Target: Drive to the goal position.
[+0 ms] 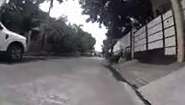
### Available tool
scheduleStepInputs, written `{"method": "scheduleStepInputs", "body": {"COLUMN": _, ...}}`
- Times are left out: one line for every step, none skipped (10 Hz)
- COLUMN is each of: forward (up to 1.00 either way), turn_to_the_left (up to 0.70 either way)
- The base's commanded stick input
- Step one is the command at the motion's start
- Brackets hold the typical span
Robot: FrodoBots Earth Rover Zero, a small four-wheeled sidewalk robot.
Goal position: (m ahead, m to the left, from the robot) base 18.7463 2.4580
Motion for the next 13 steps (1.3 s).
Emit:
{"method": "scheduleStepInputs", "body": {"forward": 0.70, "turn_to_the_left": -0.32}}
{"method": "scheduleStepInputs", "body": {"forward": 0.70, "turn_to_the_left": -0.14}}
{"method": "scheduleStepInputs", "body": {"forward": 0.70, "turn_to_the_left": 0.00}}
{"method": "scheduleStepInputs", "body": {"forward": 0.70, "turn_to_the_left": 0.00}}
{"method": "scheduleStepInputs", "body": {"forward": 0.70, "turn_to_the_left": 0.00}}
{"method": "scheduleStepInputs", "body": {"forward": 0.70, "turn_to_the_left": 0.00}}
{"method": "scheduleStepInputs", "body": {"forward": 0.70, "turn_to_the_left": 0.00}}
{"method": "scheduleStepInputs", "body": {"forward": 0.70, "turn_to_the_left": 0.00}}
{"method": "scheduleStepInputs", "body": {"forward": 0.70, "turn_to_the_left": 0.00}}
{"method": "scheduleStepInputs", "body": {"forward": 0.70, "turn_to_the_left": 0.00}}
{"method": "scheduleStepInputs", "body": {"forward": 0.70, "turn_to_the_left": 0.00}}
{"method": "scheduleStepInputs", "body": {"forward": 0.70, "turn_to_the_left": 0.00}}
{"method": "scheduleStepInputs", "body": {"forward": 0.70, "turn_to_the_left": 0.00}}
